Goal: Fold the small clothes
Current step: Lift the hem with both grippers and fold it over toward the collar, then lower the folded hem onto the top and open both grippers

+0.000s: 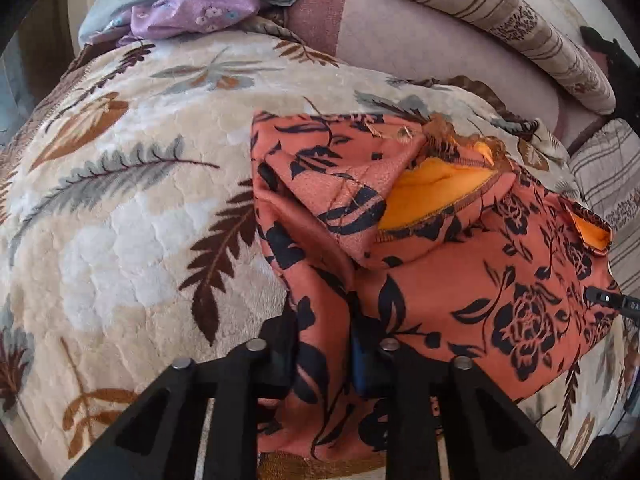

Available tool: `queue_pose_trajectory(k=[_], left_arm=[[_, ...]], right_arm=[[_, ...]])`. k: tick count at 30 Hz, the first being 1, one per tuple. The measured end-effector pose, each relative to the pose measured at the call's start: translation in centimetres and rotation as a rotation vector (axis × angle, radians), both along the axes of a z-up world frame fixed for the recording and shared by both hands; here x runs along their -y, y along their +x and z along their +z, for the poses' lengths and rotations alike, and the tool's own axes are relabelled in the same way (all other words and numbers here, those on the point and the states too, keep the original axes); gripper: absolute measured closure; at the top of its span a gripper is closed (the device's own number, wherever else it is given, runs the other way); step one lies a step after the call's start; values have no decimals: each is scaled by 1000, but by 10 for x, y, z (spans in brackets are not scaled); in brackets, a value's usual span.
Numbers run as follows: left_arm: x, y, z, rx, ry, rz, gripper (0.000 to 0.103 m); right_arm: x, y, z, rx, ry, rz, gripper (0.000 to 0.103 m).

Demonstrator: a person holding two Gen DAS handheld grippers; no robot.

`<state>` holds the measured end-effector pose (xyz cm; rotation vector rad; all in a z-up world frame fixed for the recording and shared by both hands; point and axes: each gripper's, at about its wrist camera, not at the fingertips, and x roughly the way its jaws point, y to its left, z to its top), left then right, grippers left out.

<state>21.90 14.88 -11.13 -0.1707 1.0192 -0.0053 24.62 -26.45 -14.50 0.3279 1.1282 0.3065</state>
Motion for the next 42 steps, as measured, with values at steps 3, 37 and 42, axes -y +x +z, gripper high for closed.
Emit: queue_pose_trajectory(k=[3, 37, 42], left_arm=[[-2, -25, 42, 92, -31, 6, 86], [-24, -69, 6, 28, 2, 18, 43], [-20, -63, 4, 31, 1, -2, 67]], right_arm=[[9, -19, 45, 88, 40, -25, 92], [118, -117, -1, 48, 122, -198, 28], [118, -99, -3, 56, 101, -198, 28]])
